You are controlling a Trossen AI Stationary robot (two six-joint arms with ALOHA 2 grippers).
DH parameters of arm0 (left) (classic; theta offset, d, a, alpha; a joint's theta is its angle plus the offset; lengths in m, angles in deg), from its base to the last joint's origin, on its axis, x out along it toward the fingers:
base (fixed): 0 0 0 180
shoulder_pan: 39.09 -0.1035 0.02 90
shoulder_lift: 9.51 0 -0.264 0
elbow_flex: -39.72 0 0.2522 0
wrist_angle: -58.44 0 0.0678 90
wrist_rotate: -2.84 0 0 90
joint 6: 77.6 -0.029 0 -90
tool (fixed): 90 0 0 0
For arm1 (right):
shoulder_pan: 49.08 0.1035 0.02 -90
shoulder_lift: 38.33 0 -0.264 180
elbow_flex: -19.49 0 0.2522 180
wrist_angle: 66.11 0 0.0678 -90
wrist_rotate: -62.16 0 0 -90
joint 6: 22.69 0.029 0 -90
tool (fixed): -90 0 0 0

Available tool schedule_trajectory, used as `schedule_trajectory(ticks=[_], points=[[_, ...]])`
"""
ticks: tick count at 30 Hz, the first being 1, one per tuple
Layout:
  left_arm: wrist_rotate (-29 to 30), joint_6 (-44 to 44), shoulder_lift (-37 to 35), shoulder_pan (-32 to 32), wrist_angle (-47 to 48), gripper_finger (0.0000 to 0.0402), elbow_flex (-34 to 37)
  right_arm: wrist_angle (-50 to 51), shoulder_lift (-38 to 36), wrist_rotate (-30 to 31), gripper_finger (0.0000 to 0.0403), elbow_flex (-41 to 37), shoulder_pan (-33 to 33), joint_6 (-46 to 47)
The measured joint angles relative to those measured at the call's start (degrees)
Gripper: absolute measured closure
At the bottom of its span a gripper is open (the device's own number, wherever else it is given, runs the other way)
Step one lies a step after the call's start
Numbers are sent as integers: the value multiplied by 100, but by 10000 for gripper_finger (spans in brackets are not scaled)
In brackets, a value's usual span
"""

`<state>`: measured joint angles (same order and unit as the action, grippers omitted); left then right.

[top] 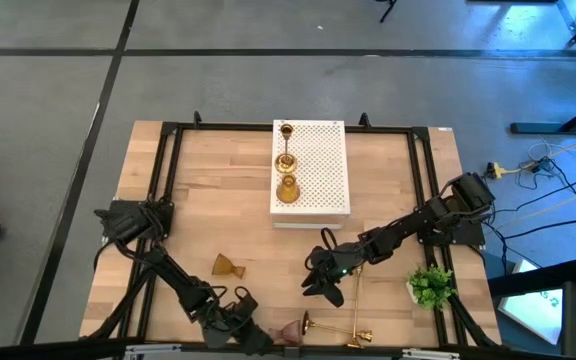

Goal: Pick & Place candle stick holders
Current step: Put the pink candle holder on the shelf

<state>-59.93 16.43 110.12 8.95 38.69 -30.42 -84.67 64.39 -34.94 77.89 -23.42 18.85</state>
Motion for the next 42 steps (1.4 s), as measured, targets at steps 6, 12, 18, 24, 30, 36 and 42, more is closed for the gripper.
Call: schedule_trajectory(ticks=[6,12,18,24,30,36,42], points=[[23,-9,0,-10,-5,235,0,-1,0,0,257,0,2,0],[41,104,0,-23,21,235,2,230,-2,-472,257,-2,4,174],[-47,181,-2,-32,33,235,4,268,-2,-800,257,-2,221,302],[-139,234,-4,-104,51,236,5,231,-2,-816,257,191,534,352],[-201,227,-4,-166,41,236,4,807,-2,-660,257,539,703,264],[-90,125,-4,-229,4,236,7,919,-2,-643,257,557,706,260],[-51,-187,4,-392,-94,236,9,970,-2,-601,257,557,703,311]])
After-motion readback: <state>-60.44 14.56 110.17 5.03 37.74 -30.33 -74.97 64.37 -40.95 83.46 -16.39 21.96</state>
